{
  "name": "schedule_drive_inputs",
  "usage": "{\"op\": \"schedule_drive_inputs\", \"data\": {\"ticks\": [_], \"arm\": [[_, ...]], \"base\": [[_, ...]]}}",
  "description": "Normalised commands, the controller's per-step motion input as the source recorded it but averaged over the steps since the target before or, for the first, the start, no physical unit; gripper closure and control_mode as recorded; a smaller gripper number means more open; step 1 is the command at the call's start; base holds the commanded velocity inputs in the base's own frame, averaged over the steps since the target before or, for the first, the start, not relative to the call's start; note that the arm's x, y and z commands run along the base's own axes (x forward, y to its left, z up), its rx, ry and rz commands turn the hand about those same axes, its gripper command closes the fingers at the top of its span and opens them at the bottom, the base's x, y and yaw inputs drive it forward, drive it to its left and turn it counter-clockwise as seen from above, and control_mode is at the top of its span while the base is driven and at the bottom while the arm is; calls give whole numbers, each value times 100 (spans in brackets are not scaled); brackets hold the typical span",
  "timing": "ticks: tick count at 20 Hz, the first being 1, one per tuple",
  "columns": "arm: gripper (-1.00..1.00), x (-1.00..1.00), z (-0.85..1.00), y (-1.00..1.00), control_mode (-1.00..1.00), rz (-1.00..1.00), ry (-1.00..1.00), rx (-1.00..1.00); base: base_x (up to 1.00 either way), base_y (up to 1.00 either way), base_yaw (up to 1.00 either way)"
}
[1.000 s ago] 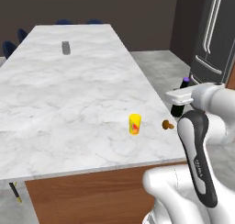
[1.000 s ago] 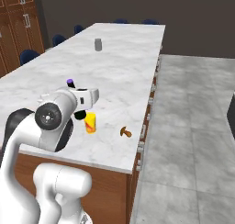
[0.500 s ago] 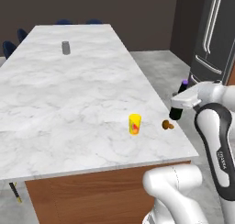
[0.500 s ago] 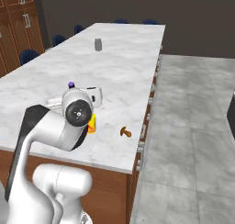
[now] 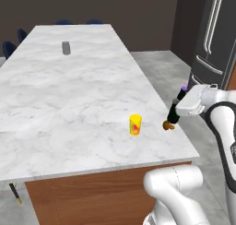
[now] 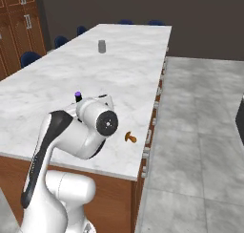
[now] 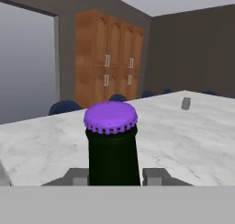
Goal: Open the cabinet directly in front. Then move the beer and the cup to the dining counter with the jar on it.
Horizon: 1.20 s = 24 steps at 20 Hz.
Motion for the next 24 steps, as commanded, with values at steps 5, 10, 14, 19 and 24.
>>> {"op": "schedule_drive_inputs", "data": {"ticks": [5,10,14,19,24], "arm": [[100,43,-33,2,-100,9,3,0],[100,23,-23,0,-100,8,2,0],[100,2,-29,0,-100,7,0,0],[100,0,-28,0,-100,5,0,0],[100,0,-21,0,-100,4,0,0]], "base": [[0,0,0],[0,0,0],[0,0,0],[0,0,0],[0,0,0]]}}
